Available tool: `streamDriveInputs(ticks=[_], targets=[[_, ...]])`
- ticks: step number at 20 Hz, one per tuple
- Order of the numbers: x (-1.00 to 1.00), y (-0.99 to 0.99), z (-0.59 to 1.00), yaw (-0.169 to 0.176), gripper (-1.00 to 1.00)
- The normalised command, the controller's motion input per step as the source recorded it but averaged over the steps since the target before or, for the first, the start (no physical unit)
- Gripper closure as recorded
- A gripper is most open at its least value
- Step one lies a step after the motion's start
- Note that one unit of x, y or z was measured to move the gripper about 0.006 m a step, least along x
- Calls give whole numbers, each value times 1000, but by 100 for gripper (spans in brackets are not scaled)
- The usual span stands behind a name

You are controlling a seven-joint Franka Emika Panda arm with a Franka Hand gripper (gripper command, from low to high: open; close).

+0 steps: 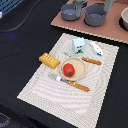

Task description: Interact with the objects in diverse but meaningful ways.

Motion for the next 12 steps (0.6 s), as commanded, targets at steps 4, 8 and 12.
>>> streamDriveInputs(ticks=[4, 8, 12], targets=[[-665, -167, -935, 200, -100], [-796, -219, -656, 141, -100], [-895, -244, -677, 105, -100]])
